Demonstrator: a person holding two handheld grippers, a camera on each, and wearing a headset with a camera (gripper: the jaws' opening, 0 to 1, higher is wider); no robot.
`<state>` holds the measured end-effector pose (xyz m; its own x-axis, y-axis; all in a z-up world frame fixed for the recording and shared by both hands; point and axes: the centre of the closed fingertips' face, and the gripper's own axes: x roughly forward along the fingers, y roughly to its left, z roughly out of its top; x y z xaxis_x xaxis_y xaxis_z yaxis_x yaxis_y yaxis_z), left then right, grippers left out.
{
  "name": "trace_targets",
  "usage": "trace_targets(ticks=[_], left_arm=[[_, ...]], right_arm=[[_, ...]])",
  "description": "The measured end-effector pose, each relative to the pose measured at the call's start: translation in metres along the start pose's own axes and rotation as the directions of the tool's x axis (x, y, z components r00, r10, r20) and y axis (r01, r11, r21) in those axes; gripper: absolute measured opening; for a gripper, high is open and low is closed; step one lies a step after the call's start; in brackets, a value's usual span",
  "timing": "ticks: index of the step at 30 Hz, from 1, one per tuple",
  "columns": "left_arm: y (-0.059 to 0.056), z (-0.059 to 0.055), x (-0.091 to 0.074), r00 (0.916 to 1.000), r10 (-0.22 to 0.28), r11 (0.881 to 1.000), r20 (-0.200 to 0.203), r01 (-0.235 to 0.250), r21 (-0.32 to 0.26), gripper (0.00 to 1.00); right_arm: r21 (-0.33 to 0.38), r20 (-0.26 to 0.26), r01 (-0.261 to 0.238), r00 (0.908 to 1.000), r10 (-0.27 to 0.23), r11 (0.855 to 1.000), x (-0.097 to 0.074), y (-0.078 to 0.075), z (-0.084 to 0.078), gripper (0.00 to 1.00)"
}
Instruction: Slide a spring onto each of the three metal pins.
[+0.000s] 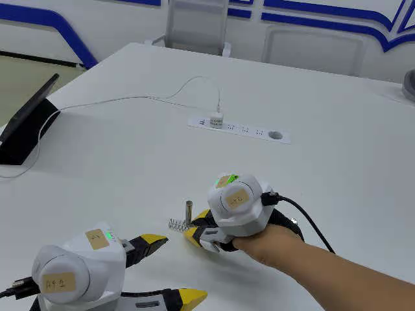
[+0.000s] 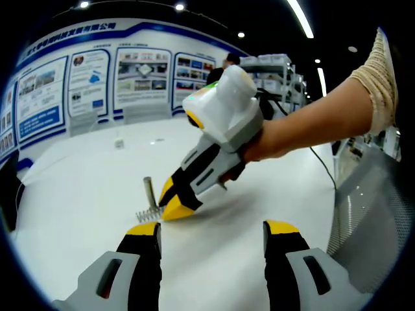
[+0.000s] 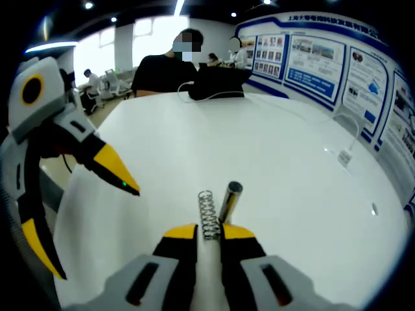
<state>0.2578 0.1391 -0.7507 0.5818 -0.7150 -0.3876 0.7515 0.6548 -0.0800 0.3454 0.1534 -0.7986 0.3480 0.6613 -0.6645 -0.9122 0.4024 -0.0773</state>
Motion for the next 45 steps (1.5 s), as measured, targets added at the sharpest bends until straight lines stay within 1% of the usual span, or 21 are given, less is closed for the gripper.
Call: trace_targets(ticks=[3, 4, 10, 17, 21, 24, 28, 34, 40, 44, 45], left_arm=[[0.0, 0.0, 0.0, 1.0, 0.0, 1.0, 0.0, 0.0, 0.001, 0.65], [0.0, 0.0, 0.0, 1.0, 0.0, 1.0, -0.001, 0.0, 0.002, 0.64], [-0.001, 0.001, 0.0, 1.0, 0.001, 1.0, -0.004, 0.0, 0.005, 0.64], [-0.001, -0.001, 0.001, 1.0, -0.004, 1.0, -0.008, 0.004, 0.01, 0.64], [-0.002, -0.001, 0.0, 0.9999, -0.007, 1.0, -0.01, 0.007, 0.012, 0.63], [-0.003, -0.001, 0.001, 0.9999, -0.011, 1.0, -0.012, 0.011, 0.016, 0.63], [-0.007, -0.002, 0.002, 0.9995, -0.024, 0.999, -0.018, 0.025, 0.023, 0.62], [-0.012, -0.004, 0.004, 0.9984, -0.049, 0.998, -0.027, 0.05, 0.034, 0.61], [-0.019, -0.005, 0.005, 0.9965, -0.076, 0.996, -0.035, 0.078, 0.047, 0.59], [-0.026, -0.005, 0.007, 0.994, -0.102, 0.992, -0.041, 0.104, 0.065, 0.57], [-0.028, -0.005, 0.007, 0.9929, -0.112, 0.991, -0.041, 0.114, 0.072, 0.56]], right_arm=[[0.007, -0.013, -0.007, 0.9999, 0.007, 1.0, 0.0, 0.002, -0.003, 0.14], [0.009, -0.005, -0.012, 0.9999, 0.012, 1.0, 0.0, 0.003, -0.002, 0.13], [0.016, -0.013, -0.017, 0.9998, 0.017, 1.0, -0.003, 0.006, -0.004, 0.12], [0.002, -0.007, -0.044, 0.999, 0.044, 0.999, -0.015, 0.019, -0.005, 0.12], [-0.004, -0.006, -0.046, 0.9989, 0.046, 0.999, -0.024, 0.022, -0.009, 0.12], [-0.004, -0.004, -0.051, 0.9987, 0.051, 0.999, -0.032, 0.024, -0.013, 0.12], [-0.018, -0.007, -0.062, 0.9981, 0.062, 0.998, -0.049, 0.03, -0.019, 0.12], [-0.051, -0.013, -0.079, 0.9968, 0.079, 0.996, -0.076, 0.039, -0.025, 0.12], [-0.072, -0.017, -0.098, 0.9951, 0.097, 0.993, -0.097, 0.049, -0.029, 0.12], [-0.078, -0.023, -0.124, 0.9922, 0.122, 0.989, -0.106, 0.058, -0.032, 0.12], [-0.082, -0.028, -0.138, 0.9903, 0.136, 0.987, -0.109, 0.061, -0.033, 0.12]])
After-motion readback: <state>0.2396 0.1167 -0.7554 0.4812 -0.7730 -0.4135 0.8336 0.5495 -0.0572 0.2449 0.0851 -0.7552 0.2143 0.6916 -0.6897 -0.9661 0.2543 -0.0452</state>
